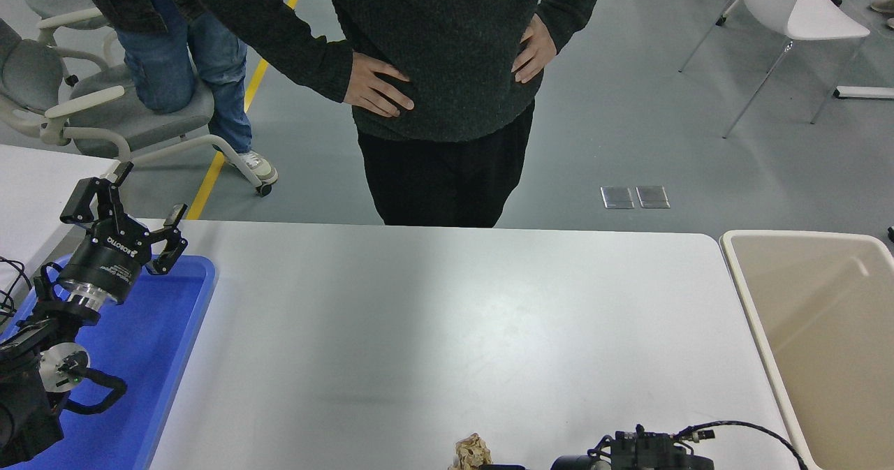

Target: Clean the table surface

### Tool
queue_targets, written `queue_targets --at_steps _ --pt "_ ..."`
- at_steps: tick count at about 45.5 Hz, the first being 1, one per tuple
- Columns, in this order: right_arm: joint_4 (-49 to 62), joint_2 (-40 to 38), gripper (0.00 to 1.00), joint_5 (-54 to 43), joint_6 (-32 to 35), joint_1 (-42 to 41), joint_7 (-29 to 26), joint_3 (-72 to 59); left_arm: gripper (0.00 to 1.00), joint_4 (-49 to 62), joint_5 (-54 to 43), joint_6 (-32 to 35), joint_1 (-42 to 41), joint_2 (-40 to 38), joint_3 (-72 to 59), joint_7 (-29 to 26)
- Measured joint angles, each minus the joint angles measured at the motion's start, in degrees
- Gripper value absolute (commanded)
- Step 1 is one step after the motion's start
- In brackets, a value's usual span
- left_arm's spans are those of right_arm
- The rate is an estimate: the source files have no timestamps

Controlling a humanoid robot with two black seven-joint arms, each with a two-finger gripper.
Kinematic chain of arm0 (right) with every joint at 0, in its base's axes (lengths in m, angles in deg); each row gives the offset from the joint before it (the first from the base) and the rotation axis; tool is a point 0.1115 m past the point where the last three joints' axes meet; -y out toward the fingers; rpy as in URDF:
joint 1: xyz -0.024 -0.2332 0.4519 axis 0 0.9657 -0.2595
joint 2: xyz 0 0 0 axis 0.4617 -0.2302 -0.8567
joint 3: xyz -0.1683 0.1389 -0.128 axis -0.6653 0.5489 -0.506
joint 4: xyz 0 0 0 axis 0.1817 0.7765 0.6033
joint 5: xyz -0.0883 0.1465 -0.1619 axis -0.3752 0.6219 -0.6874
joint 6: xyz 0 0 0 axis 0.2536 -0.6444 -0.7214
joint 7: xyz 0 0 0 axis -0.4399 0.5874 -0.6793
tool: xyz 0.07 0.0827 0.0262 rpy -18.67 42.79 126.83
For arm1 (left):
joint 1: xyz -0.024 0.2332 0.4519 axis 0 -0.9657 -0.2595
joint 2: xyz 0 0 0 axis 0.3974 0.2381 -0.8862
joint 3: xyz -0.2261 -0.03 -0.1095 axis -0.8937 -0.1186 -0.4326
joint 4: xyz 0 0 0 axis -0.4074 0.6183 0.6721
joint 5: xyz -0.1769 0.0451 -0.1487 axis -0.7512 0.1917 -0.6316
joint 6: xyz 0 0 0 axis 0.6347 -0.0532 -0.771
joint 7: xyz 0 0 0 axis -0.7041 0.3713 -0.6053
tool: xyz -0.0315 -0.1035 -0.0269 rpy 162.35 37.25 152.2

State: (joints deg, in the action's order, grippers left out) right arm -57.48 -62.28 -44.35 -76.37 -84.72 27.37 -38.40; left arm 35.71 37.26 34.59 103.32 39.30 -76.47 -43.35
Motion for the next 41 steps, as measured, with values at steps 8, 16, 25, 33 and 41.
queue_targets --at_steps 8,16,25,33,41 --pt "0.2 0.6 0.87 -0.1 0.1 0.0 0.0 -0.1 1.0 0.0 0.0 0.0 0.0 0.0 0.0 0.0" --pt "0.5 0.9 0.71 -0.5 0.1 0.0 0.0 -0.1 1.0 0.0 0.0 0.0 0.0 0.0 0.0 0.0" --pt "1.2 1.2 0.32 -2.0 0.5 0.0 0.0 -0.4 1.0 0.0 0.0 0.0 0.0 0.0 0.0 0.0" --pt "1.5 1.2 0.0 -2.6 1.3 -0.1 0.0 -0.9 1.0 0.0 0.0 0.0 0.0 0.0 0.0 0.0" --pt "1.5 0.7 0.0 -2.9 3.5 -0.2 -0.1 -1.1 1.0 0.0 0.0 0.0 0.0 0.0 0.0 0.0"
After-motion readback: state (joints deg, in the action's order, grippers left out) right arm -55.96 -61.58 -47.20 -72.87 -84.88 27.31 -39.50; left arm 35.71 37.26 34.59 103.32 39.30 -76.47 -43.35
